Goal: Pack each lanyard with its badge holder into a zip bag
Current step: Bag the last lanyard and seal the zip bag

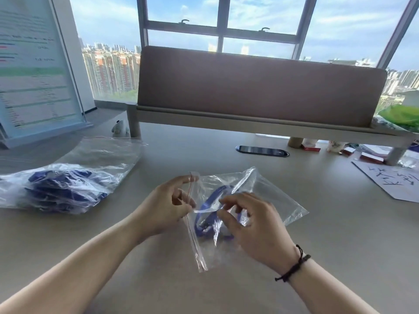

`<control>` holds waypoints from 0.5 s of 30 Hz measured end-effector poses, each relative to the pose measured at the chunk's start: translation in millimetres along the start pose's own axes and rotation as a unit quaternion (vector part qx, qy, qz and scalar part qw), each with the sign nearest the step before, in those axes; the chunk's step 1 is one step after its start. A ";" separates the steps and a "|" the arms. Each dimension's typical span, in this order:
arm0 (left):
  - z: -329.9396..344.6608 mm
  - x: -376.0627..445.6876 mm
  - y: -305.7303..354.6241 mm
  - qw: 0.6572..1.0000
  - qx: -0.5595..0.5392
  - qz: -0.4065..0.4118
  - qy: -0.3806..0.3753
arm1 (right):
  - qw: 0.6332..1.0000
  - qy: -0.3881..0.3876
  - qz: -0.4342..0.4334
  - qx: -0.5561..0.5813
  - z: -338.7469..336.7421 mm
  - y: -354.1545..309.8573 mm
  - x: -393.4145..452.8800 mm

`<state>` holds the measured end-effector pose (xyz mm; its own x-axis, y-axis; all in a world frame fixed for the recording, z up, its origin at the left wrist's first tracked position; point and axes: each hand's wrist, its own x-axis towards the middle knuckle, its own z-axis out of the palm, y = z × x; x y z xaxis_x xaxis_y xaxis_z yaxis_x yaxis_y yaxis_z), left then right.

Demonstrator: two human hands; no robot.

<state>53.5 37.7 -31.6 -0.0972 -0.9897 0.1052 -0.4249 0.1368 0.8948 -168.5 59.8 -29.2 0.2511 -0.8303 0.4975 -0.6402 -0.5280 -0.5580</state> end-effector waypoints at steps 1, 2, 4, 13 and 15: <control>-4.6 -1.7 4.6 0.999 0.025 0.027 -0.025 | 1.000 0.011 -0.003 -0.013 -2.0 -0.7 4.8; -9.7 -2.6 10.3 0.996 0.041 0.051 -0.052 | 1.000 0.011 -0.004 -0.029 -4.1 -1.7 10.0; -19.5 -5.2 24.6 0.987 0.072 0.093 -0.111 | 0.999 -0.018 0.005 -0.046 -11.0 -8.5 22.4; -47.1 3.9 98.1 0.945 0.210 0.144 -0.205 | 0.977 -0.140 0.025 0.157 -20.1 -23.9 82.1; -54.2 9.4 103.7 0.953 0.182 0.128 -0.206 | 0.967 -0.130 0.064 0.208 -26.0 -26.9 87.5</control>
<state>57.3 40.2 85.7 -0.5524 -0.8318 0.0541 -0.6167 0.4515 0.6448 -148.2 6.0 46.7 0.3974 -0.8822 0.2528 -0.3437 -0.3985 -0.8503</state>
